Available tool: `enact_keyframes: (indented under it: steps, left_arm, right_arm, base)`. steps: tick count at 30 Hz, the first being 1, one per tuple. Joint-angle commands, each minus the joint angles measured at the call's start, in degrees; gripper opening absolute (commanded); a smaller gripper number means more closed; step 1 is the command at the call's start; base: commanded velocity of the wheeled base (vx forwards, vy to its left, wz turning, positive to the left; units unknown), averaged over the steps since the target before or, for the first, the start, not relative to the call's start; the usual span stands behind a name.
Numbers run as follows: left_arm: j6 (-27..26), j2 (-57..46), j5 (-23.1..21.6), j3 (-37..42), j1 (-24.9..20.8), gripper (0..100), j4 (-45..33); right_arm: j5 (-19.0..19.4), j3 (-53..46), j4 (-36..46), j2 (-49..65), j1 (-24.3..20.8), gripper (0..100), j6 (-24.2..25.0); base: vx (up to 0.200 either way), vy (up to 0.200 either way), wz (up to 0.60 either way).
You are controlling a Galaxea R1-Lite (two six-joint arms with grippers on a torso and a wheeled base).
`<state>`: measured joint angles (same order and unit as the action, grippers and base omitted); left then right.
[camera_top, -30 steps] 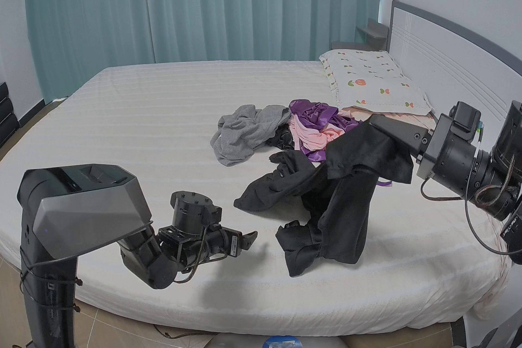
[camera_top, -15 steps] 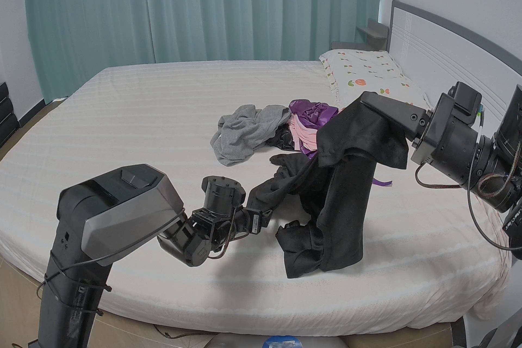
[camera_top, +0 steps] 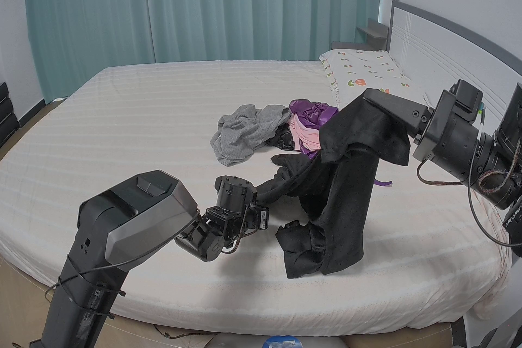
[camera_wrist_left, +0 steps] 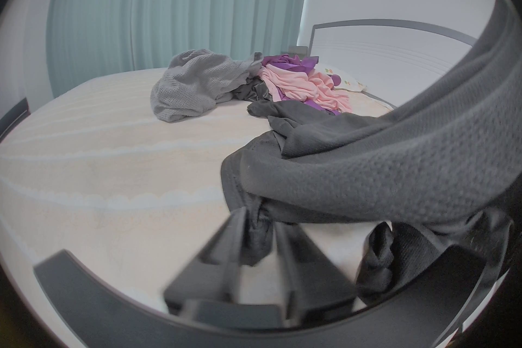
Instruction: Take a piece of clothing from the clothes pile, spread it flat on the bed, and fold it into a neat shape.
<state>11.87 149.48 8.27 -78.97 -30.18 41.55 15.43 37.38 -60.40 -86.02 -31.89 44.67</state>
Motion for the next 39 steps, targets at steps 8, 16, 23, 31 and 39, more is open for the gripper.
enact_keyframes:
  steps: [8,16,23,31,39]
  left_arm:
    - [13.09,-14.13,-0.27,9.27,1.53,0,-1.82]
    - [17.48,-34.96,-2.73,22.11,2.23,0,-8.5]
    - [19.68,-48.93,-8.53,32.83,4.78,0,-8.85]
    - [22.93,-56.32,-10.64,44.17,7.33,0,-7.44]
    - [31.19,-58.16,-10.37,51.2,6.63,0,-6.65]
  right_arm:
    - [0.39,-3.54,-0.42,-3.46,4.12,0,-0.02]
    - [0.12,-2.92,-0.86,-11.98,9.04,0,-3.45]
    - [-0.76,0.07,0.38,-7.67,9.74,0,-6.17]
    - [-2.07,-5.47,4.33,-5.48,10.8,0,-5.64]
    - [-2.34,-13.21,2.92,-6.71,10.18,0,-5.38]
  base:
    - [0.0,0.0,0.0]
    - [0.0,0.0,0.0]
    - [0.0,0.0,0.0]
    - [0.0,0.0,0.0]
    - [0.0,0.0,0.0]
